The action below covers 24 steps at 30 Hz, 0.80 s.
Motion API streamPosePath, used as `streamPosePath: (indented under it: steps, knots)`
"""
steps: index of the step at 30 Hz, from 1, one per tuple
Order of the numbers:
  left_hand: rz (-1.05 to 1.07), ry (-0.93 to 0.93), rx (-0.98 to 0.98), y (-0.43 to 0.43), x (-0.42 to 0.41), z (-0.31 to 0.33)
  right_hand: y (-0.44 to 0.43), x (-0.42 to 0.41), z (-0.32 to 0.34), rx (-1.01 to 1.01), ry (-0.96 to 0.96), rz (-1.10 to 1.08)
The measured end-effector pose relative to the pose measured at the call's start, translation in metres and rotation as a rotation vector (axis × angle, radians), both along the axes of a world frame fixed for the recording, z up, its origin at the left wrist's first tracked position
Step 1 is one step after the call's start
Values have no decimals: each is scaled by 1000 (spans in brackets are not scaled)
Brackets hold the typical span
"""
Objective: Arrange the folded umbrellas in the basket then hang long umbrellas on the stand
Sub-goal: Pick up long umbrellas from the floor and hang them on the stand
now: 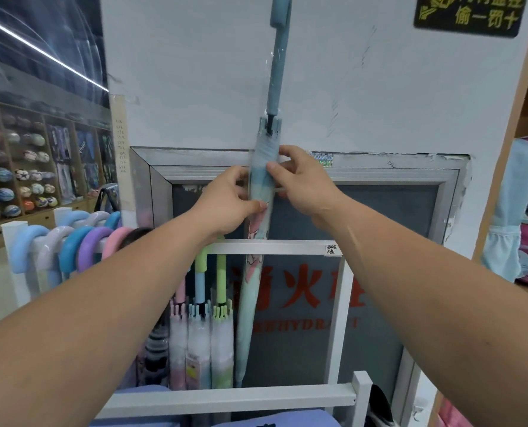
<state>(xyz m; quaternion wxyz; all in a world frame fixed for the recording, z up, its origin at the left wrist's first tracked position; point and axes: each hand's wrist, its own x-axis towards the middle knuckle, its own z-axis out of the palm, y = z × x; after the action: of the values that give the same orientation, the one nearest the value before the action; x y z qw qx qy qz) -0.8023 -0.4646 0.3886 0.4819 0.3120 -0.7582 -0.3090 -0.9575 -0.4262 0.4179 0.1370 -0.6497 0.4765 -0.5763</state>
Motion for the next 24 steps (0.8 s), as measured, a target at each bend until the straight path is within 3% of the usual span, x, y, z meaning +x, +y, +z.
streamPosePath:
  steps: [9,16,24]
  knots:
    - [6,-118,9,-6,12,-2,-2,5,-25,105,-43,138]
    - [-1,113,23,-7,17,10,-6,1,-43,204,153,155]
    - [27,32,-17,-13,12,2,-2,-5,-39,293,369,63]
